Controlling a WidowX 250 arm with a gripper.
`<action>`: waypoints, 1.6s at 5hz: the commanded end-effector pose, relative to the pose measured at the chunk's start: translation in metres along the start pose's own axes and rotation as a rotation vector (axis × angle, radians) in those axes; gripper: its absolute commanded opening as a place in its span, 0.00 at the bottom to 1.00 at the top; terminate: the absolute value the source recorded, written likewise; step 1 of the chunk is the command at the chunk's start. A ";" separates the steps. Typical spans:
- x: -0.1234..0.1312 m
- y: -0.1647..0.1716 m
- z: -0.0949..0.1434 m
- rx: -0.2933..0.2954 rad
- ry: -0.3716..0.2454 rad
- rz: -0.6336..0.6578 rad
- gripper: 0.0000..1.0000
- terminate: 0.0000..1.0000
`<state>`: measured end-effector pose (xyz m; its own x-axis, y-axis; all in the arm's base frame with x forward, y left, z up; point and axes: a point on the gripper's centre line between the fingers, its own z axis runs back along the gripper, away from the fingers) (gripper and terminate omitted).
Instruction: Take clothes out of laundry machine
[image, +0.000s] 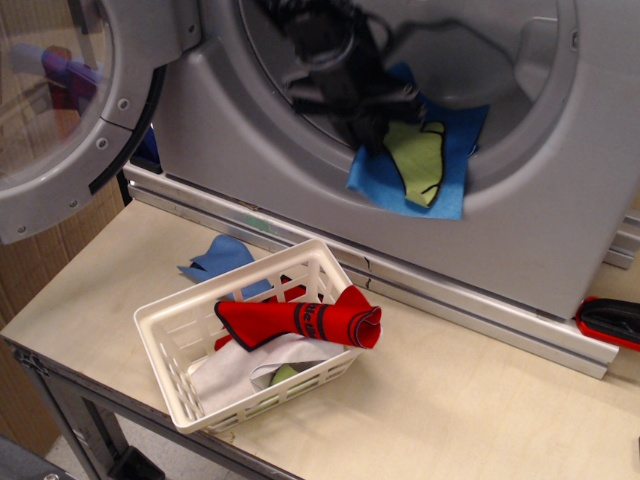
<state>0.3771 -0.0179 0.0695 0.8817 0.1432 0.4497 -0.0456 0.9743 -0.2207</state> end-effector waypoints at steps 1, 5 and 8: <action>-0.025 -0.015 0.056 0.084 0.058 0.078 0.00 0.00; -0.155 0.031 0.060 0.238 0.285 0.402 0.00 0.00; -0.139 0.055 0.033 0.237 0.327 0.427 1.00 0.00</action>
<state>0.2228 0.0277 0.0088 0.8599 0.5095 0.0325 -0.5046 0.8579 -0.0964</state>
